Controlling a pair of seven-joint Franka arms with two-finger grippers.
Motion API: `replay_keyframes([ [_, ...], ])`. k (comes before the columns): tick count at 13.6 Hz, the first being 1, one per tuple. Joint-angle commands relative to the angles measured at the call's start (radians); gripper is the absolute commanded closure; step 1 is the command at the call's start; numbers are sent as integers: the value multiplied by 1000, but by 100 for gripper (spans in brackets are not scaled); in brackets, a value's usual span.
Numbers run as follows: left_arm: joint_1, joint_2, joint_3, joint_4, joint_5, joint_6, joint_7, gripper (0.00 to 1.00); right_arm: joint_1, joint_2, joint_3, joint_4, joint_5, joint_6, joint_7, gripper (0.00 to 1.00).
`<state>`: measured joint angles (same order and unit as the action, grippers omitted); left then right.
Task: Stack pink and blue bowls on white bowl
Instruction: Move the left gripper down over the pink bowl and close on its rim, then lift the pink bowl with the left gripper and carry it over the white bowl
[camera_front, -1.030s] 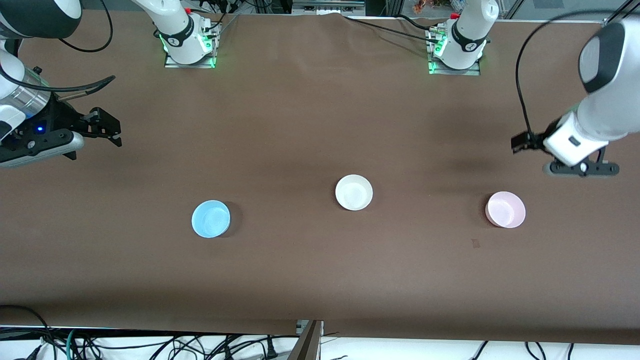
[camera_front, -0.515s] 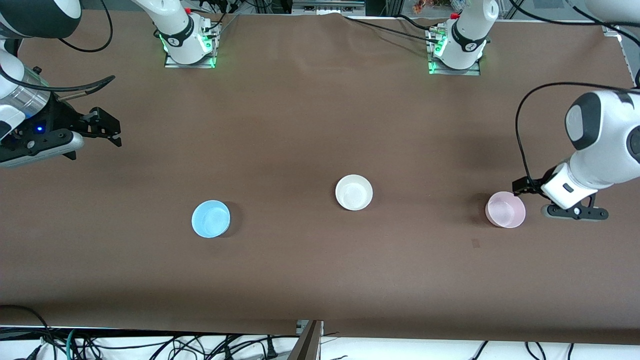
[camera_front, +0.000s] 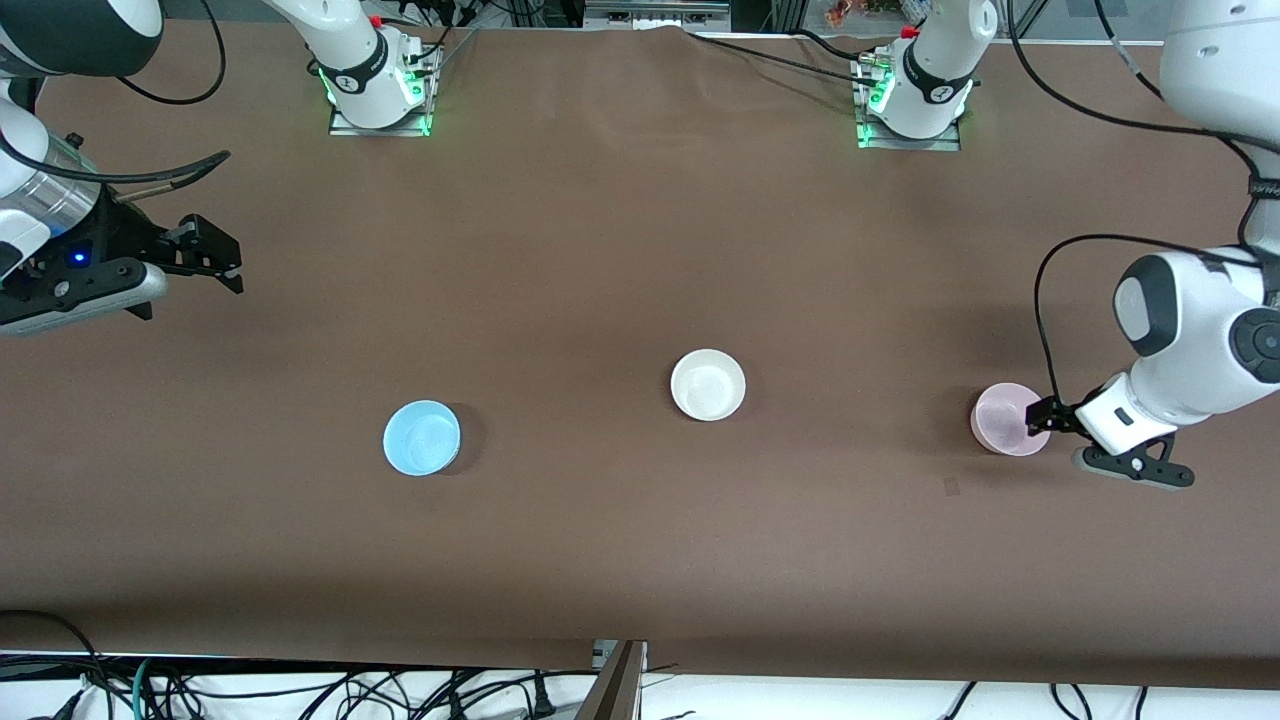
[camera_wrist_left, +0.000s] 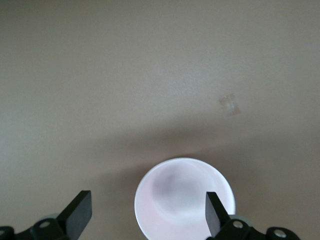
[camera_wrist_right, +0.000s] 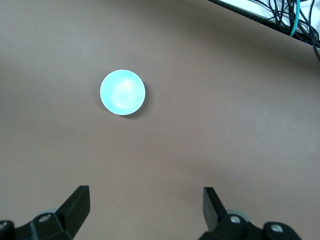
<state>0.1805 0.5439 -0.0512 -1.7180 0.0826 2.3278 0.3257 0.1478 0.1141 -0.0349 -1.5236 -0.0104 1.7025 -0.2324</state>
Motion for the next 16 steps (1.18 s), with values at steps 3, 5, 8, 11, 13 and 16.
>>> replay_keyframes([
  [3,30,77,-12,15,-18,19,99,0,-5,-2,3,11,4,-4,-1,0],
  [5,43,83,-12,15,-18,15,170,0,-5,-2,3,11,4,-4,-1,0],
  [8,74,128,-13,14,-18,-4,200,0,-5,-2,4,11,6,-3,-1,0],
  [11,74,128,-24,1,-20,-48,204,65,-5,-2,4,11,4,-4,-1,0],
  [13,74,122,-25,6,-18,-77,269,100,-5,-2,3,11,4,-4,2,0],
  [16,80,120,-27,20,-32,-76,343,100,-5,-2,4,11,6,-4,2,0],
])
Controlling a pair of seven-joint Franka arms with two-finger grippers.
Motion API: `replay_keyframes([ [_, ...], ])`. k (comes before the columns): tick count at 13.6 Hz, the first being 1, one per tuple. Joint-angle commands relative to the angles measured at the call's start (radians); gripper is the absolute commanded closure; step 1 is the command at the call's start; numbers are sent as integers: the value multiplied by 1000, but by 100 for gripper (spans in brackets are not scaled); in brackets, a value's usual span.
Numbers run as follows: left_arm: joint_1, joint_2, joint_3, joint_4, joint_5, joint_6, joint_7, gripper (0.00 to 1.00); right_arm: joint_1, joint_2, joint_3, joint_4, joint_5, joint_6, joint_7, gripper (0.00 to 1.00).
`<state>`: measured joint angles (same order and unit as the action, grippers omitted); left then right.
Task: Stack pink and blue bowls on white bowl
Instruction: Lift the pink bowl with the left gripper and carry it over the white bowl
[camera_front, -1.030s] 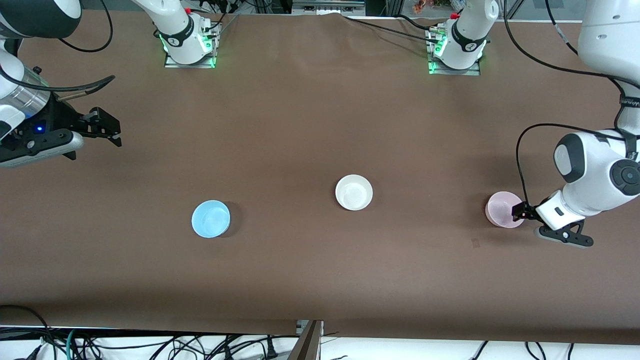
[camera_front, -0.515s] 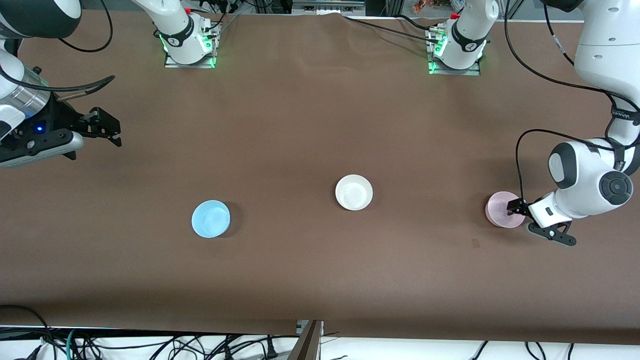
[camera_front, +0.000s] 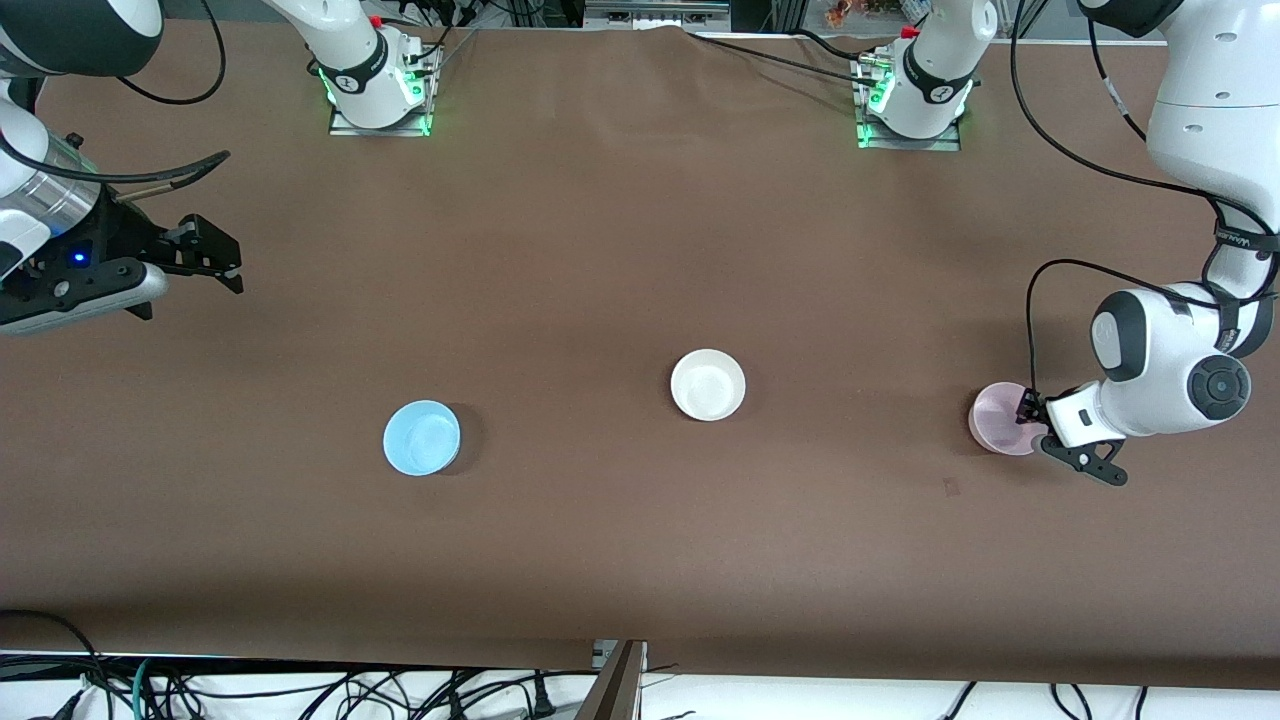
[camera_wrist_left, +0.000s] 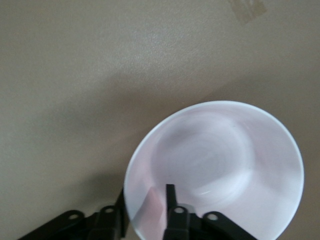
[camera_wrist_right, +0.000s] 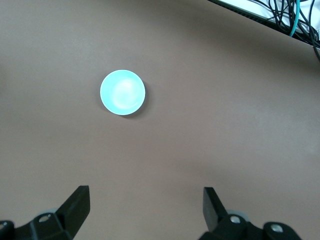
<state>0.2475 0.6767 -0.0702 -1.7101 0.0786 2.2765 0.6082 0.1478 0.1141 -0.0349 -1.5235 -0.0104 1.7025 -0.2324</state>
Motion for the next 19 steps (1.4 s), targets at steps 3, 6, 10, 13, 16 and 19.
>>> replay_keyframes([
  [3,9,-19,-10,13,-36,-26,119,100,-5,-4,3,14,4,-6,-2,0],
  [6,7,-84,-59,20,-36,-86,127,100,-5,-1,3,16,7,-3,-4,0],
  [10,-2,-109,-163,164,-130,-366,20,100,-2,2,4,11,26,37,5,0],
  [13,-10,-121,-311,167,-163,-419,-274,100,-7,9,4,11,50,40,4,0],
  [16,-95,-115,-425,144,-137,-396,-632,100,-5,24,6,13,59,31,-1,0],
  [19,-264,-71,-428,116,-120,-222,-888,100,-10,61,3,13,58,40,2,0],
])
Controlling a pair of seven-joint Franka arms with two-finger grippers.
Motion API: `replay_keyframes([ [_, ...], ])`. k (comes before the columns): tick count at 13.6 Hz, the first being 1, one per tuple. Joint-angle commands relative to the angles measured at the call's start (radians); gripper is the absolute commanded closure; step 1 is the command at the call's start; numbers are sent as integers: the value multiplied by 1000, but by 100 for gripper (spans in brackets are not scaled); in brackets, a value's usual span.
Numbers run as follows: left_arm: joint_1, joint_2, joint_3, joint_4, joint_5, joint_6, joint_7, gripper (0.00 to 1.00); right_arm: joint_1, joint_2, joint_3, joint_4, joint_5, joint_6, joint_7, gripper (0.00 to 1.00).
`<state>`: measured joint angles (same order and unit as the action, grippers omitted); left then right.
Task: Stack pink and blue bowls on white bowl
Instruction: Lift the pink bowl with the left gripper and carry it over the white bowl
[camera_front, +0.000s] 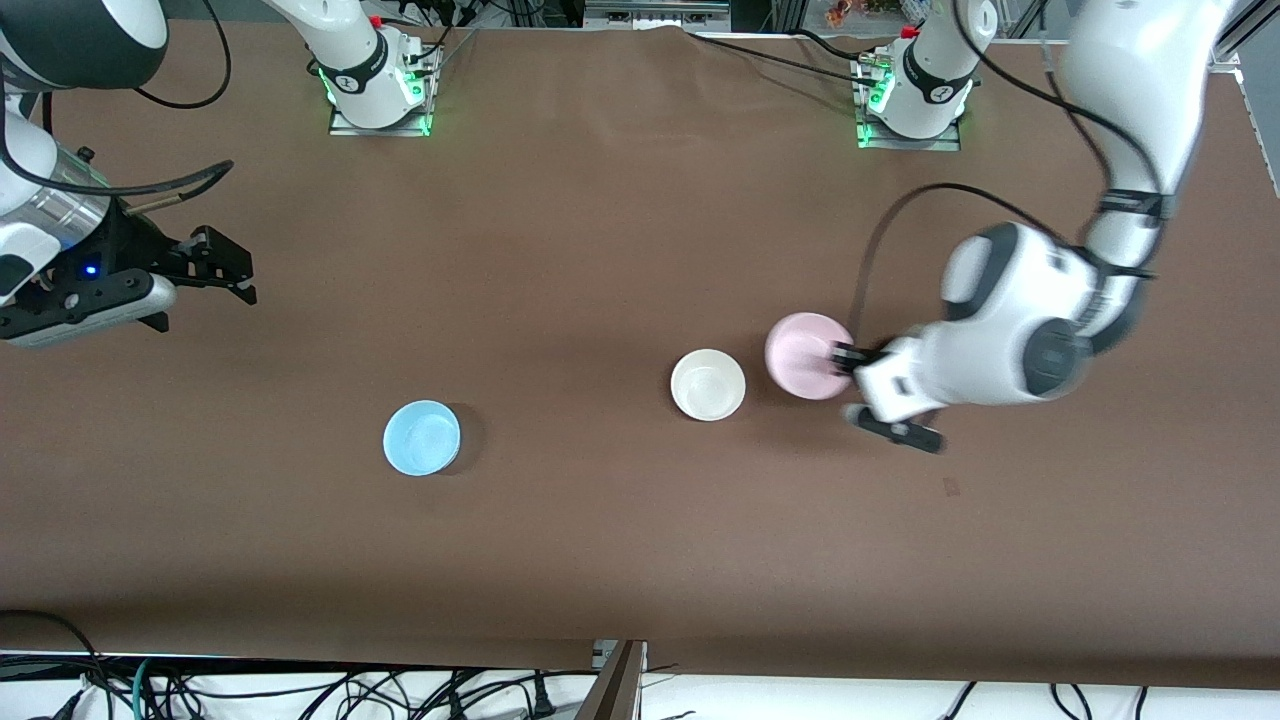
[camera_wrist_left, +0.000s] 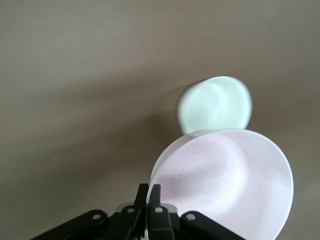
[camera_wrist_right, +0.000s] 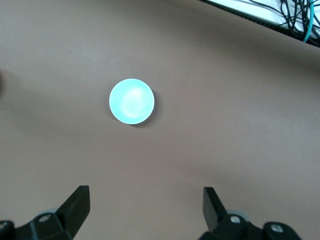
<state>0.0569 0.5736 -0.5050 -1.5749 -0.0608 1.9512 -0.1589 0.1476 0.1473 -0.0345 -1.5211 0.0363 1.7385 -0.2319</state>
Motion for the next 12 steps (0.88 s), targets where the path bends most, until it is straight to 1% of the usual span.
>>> replay_keyframes([
  [1,-118,41,13,-34,21,164,-169,100,-13,50,-1,12,10,4,5,0],
  [2,-129,46,17,-36,32,178,-178,100,-16,58,-8,10,11,4,3,0],
  [3,-131,51,17,-37,79,178,-182,100,-19,84,-10,12,11,4,6,0],
  [5,-140,72,16,-37,171,192,-185,100,-33,94,-19,12,36,4,5,0],
  [6,-150,84,16,-37,197,233,-185,100,-33,98,-19,7,43,0,-6,0],
  [8,-164,118,16,-36,243,285,-183,100,-30,136,-16,9,46,-4,-10,0],
  [9,-164,129,16,-36,255,293,-183,100,-17,146,-15,9,39,10,3,0],
  [10,-166,134,16,-37,257,298,-183,100,-13,179,-15,12,42,19,6,0],
  [12,-166,146,16,-36,259,327,-166,100,-13,181,-15,12,43,22,5,0],
])
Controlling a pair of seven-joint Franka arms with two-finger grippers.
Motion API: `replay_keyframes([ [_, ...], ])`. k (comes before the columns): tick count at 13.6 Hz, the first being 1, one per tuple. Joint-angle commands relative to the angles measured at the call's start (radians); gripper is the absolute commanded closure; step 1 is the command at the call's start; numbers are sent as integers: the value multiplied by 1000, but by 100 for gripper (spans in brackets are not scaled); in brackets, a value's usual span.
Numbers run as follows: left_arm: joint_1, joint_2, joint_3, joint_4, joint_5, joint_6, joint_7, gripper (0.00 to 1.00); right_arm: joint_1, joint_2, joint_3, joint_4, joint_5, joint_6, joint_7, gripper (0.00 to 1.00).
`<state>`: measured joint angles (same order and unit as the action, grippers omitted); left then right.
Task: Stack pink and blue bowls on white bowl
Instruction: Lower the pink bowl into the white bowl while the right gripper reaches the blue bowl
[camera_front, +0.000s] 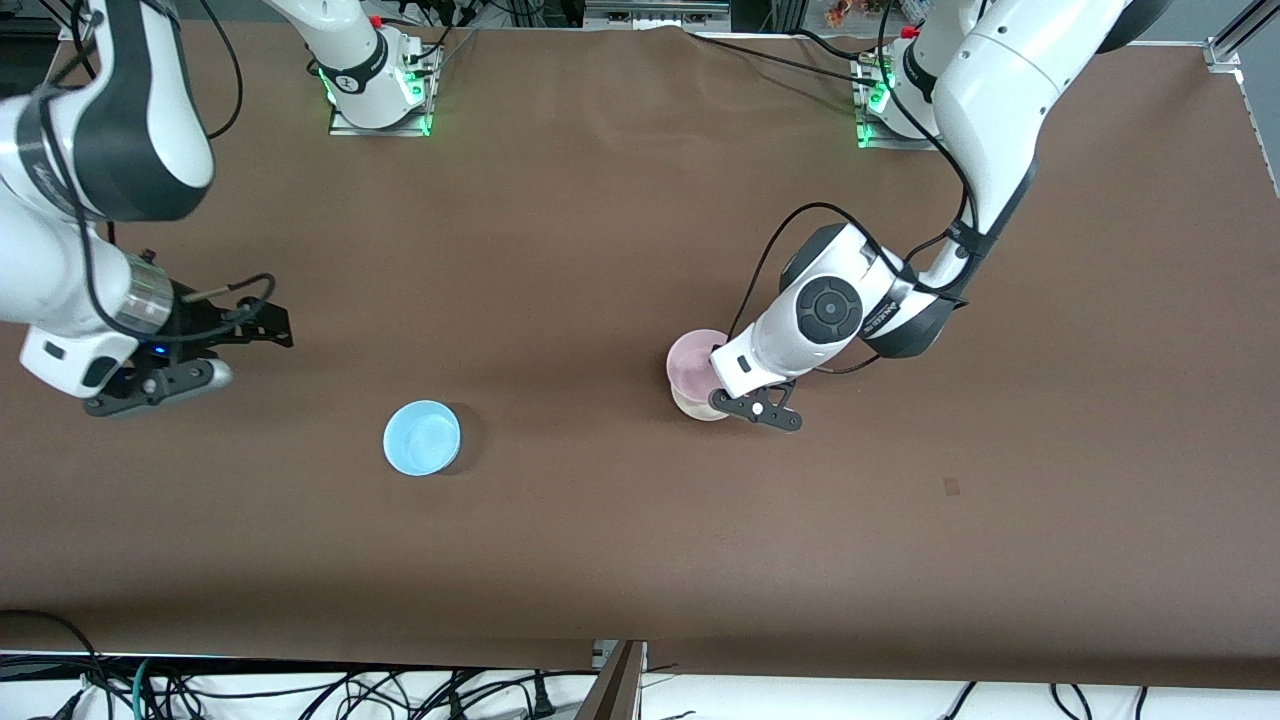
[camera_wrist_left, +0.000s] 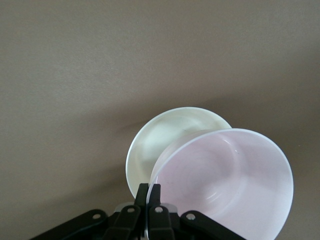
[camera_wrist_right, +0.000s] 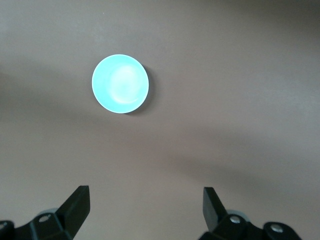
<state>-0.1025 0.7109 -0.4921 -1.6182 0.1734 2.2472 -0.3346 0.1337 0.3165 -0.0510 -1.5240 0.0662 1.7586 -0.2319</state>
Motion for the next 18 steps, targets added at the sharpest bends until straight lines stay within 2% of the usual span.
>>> replay_keyframes([
  [1,-6,22,3,9,26,58,11,100,-5,18,2,15,17,9,6,0],
  [4,-3,25,3,12,81,71,22,100,-8,32,0,15,47,10,5,0],
  [6,1,27,3,12,80,71,51,100,-9,114,-1,15,53,38,6,0],
  [7,1,33,3,12,80,72,54,100,-12,130,-1,16,90,39,14,0],
  [10,7,35,3,11,80,71,63,100,-6,141,-1,16,99,64,124,0],
  [13,7,47,3,12,78,71,66,100,27,186,3,16,72,111,166,0],
  [15,4,47,3,12,64,69,55,100,55,237,3,16,44,210,184,0],
  [16,4,47,3,15,64,69,57,43,57,257,3,16,40,258,184,0],
  [17,4,41,0,18,64,68,57,0,55,275,3,15,26,297,174,0],
  [18,4,38,0,23,64,66,52,0,55,295,3,15,11,327,174,0],
])
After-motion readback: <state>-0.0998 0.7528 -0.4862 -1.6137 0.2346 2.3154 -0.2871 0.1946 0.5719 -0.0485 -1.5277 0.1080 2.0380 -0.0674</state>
